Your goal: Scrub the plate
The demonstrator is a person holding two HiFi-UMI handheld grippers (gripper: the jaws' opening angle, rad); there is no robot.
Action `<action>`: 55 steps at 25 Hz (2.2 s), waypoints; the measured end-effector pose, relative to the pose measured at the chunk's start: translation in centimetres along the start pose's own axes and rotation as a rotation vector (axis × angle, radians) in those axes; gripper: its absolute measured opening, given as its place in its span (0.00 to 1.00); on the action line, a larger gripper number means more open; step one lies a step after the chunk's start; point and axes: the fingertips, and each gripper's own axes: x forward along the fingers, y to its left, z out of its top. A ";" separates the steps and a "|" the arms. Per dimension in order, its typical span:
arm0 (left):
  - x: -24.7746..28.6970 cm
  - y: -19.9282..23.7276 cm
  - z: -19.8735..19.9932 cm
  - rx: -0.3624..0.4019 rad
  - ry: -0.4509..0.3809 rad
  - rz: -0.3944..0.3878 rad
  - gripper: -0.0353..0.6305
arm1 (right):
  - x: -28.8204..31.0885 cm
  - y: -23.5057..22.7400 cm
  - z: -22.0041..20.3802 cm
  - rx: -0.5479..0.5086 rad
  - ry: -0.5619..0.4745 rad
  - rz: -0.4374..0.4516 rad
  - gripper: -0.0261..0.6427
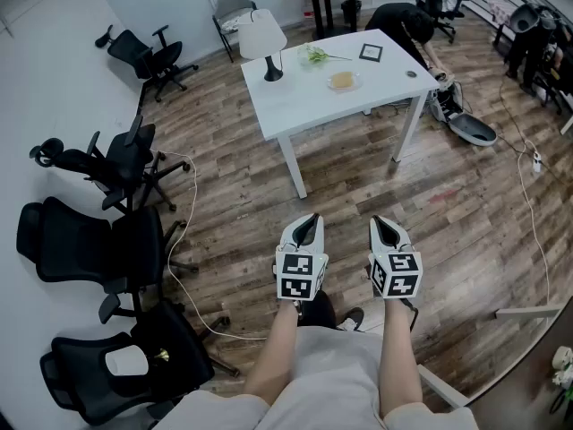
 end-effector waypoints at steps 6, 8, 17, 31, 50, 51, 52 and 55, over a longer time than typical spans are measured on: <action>0.6 -0.3 0.4 0.006 -0.013 -0.005 0.06 | 0.2 -0.3 0.2 -0.001 -0.006 0.001 0.07; 0.8 -0.4 0.4 0.005 -0.015 -0.008 0.06 | 0.3 -0.5 0.1 0.002 -0.003 0.002 0.07; 0.1 0.4 0.5 -0.028 -0.028 -0.008 0.06 | 0.6 -1.1 0.9 0.077 -0.063 0.073 0.07; 10.8 5.7 3.9 -0.125 -0.080 -0.109 0.06 | 9.9 -5.1 4.6 0.082 -0.043 0.076 0.07; 29.4 17.3 11.9 -0.073 -0.007 -0.226 0.06 | 28.0 -9.0 15.1 0.112 -0.108 0.105 0.07; 30.2 17.9 11.9 -0.077 -0.002 -0.234 0.06 | 28.8 -9.3 15.4 0.111 -0.112 0.094 0.07; 31.0 18.5 11.9 -0.084 0.003 -0.241 0.06 | 29.6 -9.7 15.6 0.112 -0.115 0.084 0.07; 33.0 20.2 11.6 -0.110 0.020 -0.251 0.06 | 31.2 -10.2 16.0 0.100 -0.124 0.066 0.07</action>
